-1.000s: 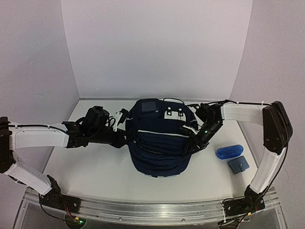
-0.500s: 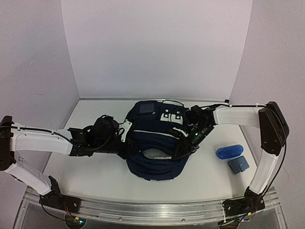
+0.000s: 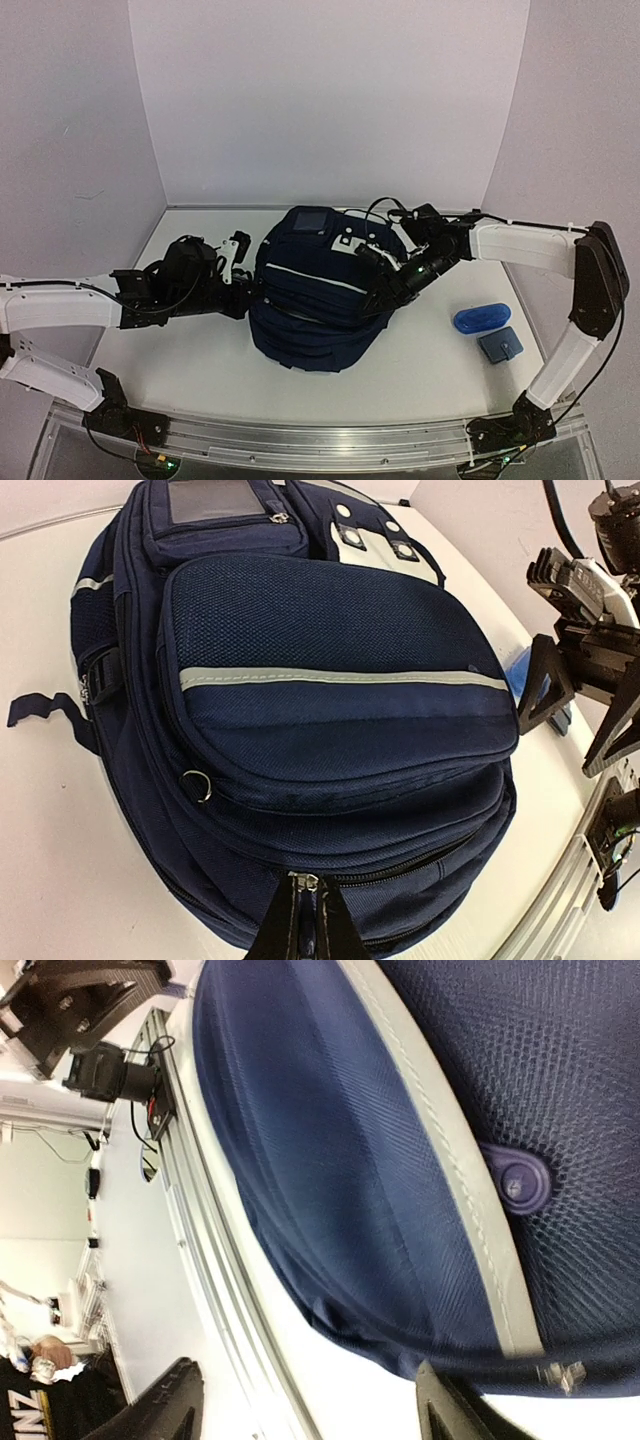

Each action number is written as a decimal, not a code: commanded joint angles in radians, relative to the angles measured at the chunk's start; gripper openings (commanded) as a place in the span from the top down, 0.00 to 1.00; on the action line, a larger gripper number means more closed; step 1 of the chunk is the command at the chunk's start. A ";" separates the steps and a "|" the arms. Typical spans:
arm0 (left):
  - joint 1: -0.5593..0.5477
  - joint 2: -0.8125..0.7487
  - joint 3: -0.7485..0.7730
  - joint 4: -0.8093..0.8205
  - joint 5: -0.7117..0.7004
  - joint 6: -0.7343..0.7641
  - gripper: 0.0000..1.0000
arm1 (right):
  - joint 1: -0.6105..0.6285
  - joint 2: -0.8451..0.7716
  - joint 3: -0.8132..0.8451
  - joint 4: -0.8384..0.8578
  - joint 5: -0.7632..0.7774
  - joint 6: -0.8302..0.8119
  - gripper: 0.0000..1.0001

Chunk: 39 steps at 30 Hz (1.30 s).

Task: Pack the student bag
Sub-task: Zip the student bag at the center of the board.

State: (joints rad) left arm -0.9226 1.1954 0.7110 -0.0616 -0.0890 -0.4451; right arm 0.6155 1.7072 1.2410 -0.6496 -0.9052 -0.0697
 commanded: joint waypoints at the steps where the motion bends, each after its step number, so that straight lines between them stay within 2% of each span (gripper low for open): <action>1: -0.005 -0.033 -0.015 0.068 0.062 0.030 1.00 | -0.004 -0.015 -0.073 0.037 -0.045 -0.016 0.23; 5: -0.055 -0.001 0.008 0.089 0.074 0.080 1.00 | 0.036 0.059 -0.086 0.050 -0.116 -0.049 0.22; 9: -0.102 0.034 0.022 0.117 0.078 0.092 1.00 | 0.104 0.142 -0.046 0.058 -0.161 -0.059 0.32; 13: -0.137 0.047 0.019 0.150 0.062 0.093 1.00 | 0.110 0.199 0.002 0.078 -0.171 -0.048 0.40; 18: -0.205 0.093 0.030 0.213 0.005 0.091 1.00 | 0.112 0.186 0.000 0.248 -0.173 0.098 0.47; 22: -0.262 0.182 0.068 0.280 -0.052 0.114 1.00 | 0.113 0.188 0.029 0.310 -0.158 0.150 0.49; 32: -0.325 0.357 0.152 0.428 -0.098 0.168 1.00 | 0.096 0.205 0.118 0.329 -0.087 0.165 0.50; 39: -0.344 0.463 0.204 0.496 -0.115 0.200 1.00 | -0.019 0.063 -0.011 0.322 -0.121 0.190 0.45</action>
State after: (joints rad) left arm -1.2209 1.6214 0.8394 0.3122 -0.2581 -0.2764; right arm 0.6979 1.8961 1.2709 -0.4736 -1.0397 0.1142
